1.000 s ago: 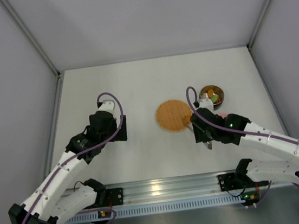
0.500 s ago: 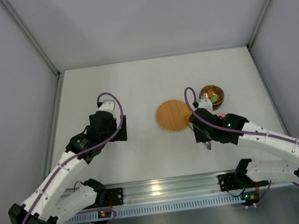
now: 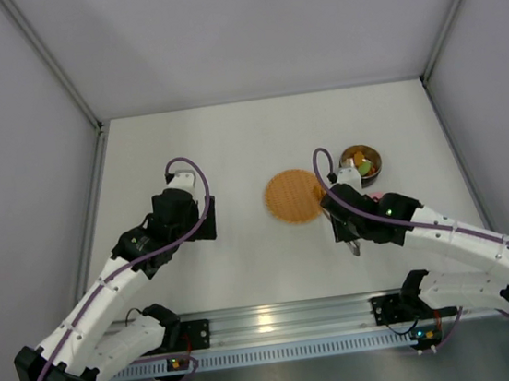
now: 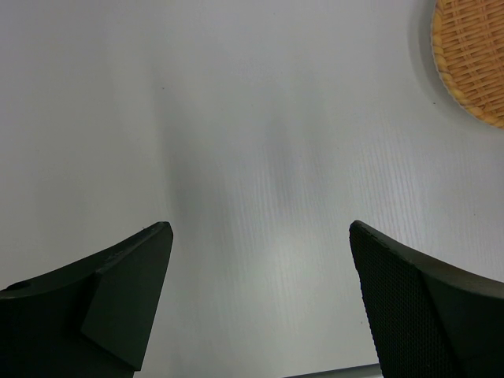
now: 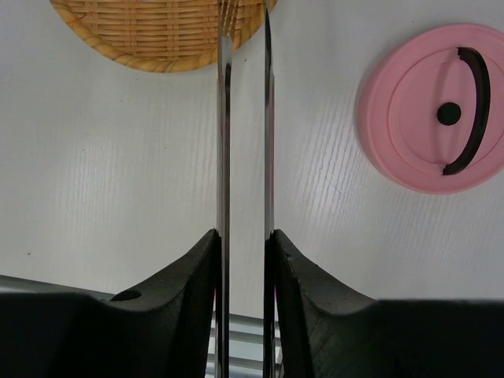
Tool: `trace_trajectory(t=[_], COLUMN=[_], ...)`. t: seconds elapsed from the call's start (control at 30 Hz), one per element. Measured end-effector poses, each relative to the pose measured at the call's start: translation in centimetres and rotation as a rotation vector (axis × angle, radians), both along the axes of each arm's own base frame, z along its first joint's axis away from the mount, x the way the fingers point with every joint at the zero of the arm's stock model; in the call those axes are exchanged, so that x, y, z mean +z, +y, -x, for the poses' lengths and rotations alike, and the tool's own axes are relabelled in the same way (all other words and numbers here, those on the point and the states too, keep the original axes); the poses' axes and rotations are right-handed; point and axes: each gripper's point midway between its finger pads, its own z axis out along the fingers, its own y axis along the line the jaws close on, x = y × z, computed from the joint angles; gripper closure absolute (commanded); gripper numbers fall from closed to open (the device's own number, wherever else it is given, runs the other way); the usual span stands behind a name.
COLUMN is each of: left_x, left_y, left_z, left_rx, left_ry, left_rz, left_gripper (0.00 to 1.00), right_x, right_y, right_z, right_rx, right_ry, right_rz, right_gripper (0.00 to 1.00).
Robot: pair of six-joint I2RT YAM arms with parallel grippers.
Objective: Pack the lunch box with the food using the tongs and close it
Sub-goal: Pick up the fake food from the plate.
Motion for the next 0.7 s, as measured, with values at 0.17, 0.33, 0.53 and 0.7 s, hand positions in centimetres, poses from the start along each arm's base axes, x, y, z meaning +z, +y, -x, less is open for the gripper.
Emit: trace_trajectory(t=[0.17, 0.33, 0.53, 0.7], left_x=[0.0, 0.0, 0.0, 0.0], left_y=[-0.01, -0.01, -0.01, -0.01], left_z=[0.0, 0.0, 0.0, 0.0], left_rx=[0.0, 0.0, 0.0, 0.0], left_ry=[0.0, 0.0, 0.0, 0.0], left_rz=[0.0, 0.0, 0.0, 0.0], left_gripper=[0.01, 0.01, 0.01, 0.01], right_x=[0.42, 0.54, 0.49, 0.31], right_y=[0.22, 0.29, 0.34, 0.46], right_z=[-0.15, -0.2, -0.23, -0.33], right_rx=[0.001, 0.001, 0.002, 0.004], right_ry=[-0.008, -0.01, -0.009, -0.005], right_rz=[-0.01, -0.013, -0.012, -0.005], right_gripper=[0.69, 0.69, 0.7, 0.74])
